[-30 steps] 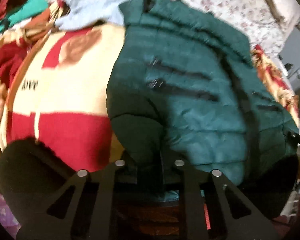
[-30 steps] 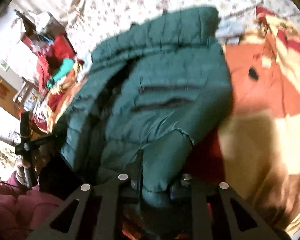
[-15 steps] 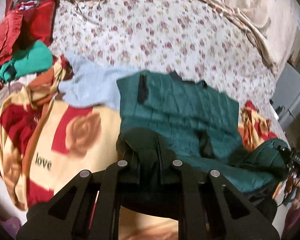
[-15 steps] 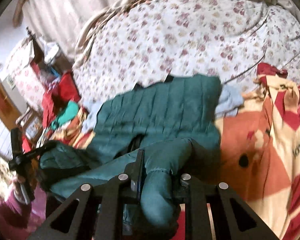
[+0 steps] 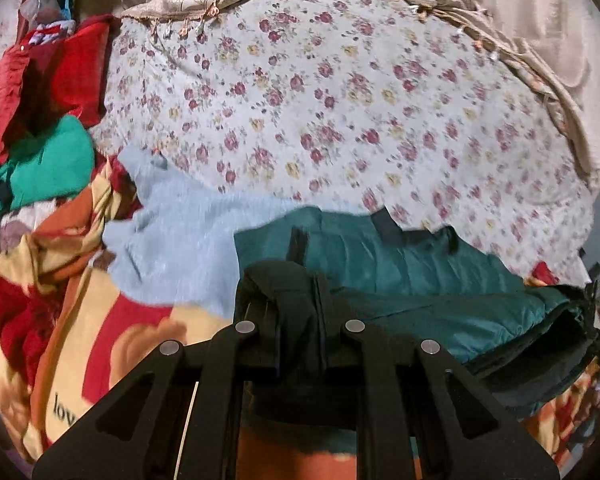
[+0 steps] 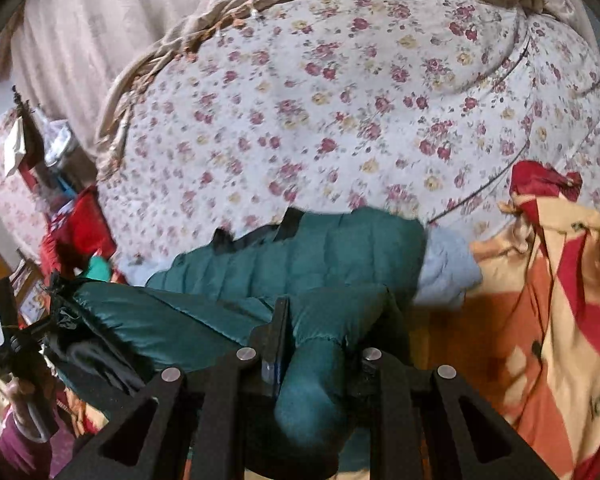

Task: Fold large clothes

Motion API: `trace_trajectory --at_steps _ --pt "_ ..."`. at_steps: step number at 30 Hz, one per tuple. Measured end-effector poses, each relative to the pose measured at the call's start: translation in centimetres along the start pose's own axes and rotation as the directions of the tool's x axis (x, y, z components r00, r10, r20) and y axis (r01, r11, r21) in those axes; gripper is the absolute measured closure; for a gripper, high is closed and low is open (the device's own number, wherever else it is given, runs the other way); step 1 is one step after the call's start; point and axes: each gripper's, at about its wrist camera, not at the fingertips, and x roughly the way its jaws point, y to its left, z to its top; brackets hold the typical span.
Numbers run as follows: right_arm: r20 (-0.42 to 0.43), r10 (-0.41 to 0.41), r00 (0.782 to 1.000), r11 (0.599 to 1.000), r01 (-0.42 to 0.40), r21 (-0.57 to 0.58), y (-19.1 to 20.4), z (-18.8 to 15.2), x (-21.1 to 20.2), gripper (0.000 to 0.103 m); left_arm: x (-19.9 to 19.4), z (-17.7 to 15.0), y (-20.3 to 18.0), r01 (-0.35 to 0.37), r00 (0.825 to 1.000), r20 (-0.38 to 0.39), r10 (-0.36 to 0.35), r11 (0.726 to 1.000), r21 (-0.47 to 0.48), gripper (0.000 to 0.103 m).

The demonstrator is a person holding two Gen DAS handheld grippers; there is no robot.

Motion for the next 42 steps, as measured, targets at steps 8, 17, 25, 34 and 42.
trace_trajectory --at_steps 8,17,25,34,42 --pt "-0.031 -0.070 0.997 0.997 0.071 0.034 -1.8 3.5 7.1 0.086 7.2 2.8 -1.3 -0.092 0.995 -0.025 0.093 0.996 0.008 0.091" --pt "-0.055 -0.100 0.993 0.989 0.105 0.102 -4.5 3.1 13.8 0.085 14.6 1.7 -2.4 -0.210 0.973 -0.085 0.216 0.975 0.071 0.090" --pt "0.053 -0.077 0.996 0.996 0.074 0.058 -1.9 3.3 8.0 0.028 16.1 1.1 -2.9 -0.229 0.969 -0.081 0.234 0.971 0.067 0.089" --pt "-0.021 0.027 0.999 0.960 -0.032 -0.278 8.3 1.2 7.9 0.028 16.3 1.1 -3.0 -0.233 0.968 -0.077 0.238 0.970 0.066 0.088" --pt "-0.113 -0.099 0.989 0.913 0.045 -0.405 12.6 0.8 19.2 0.027 15.2 1.9 -2.2 -0.146 0.983 -0.106 0.150 0.988 0.047 0.072"
